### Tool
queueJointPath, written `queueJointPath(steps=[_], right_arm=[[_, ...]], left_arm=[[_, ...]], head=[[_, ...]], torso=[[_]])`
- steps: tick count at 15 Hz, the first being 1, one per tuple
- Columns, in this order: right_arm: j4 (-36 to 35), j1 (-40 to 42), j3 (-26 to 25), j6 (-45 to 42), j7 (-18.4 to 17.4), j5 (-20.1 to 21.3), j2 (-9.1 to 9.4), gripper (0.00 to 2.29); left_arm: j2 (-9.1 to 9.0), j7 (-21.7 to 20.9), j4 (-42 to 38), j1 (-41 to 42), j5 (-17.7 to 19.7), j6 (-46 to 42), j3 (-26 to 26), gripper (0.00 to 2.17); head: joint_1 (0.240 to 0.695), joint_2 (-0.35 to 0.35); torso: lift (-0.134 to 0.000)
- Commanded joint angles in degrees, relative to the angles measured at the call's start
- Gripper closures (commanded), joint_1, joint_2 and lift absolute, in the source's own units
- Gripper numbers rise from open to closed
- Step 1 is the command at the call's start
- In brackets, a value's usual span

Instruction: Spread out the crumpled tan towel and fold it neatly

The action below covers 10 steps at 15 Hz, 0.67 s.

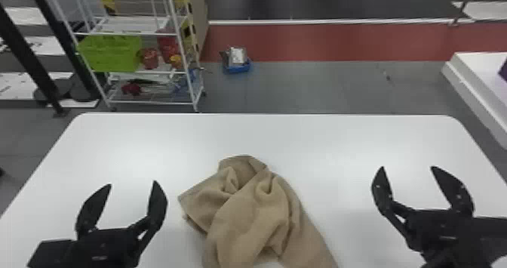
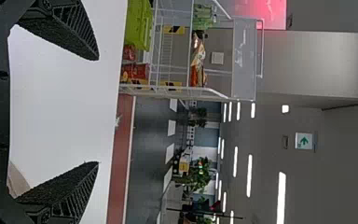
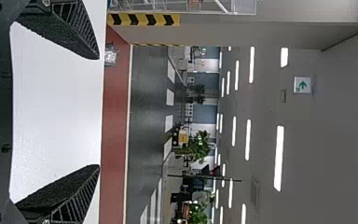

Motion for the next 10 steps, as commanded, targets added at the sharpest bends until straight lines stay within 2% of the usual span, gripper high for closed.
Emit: queueJointPath(steps=[1,10], right_arm=[[0.0,0.0,0.0,0.0,0.0,0.0,-0.07,0.03],[0.0,-0.1,0.1,0.2,0.0,0.0,-0.07,0.03]], left_arm=[[0.0,0.0,-0.1,0.0,0.0,0.3,0.0,0.08],[0.09,-0.1,-0.3,0.0,0.0,0.3,-0.1,0.08]], head=[[0.695,0.046],[0.695,0.045]], torso=[[-0.122],[-0.122]])
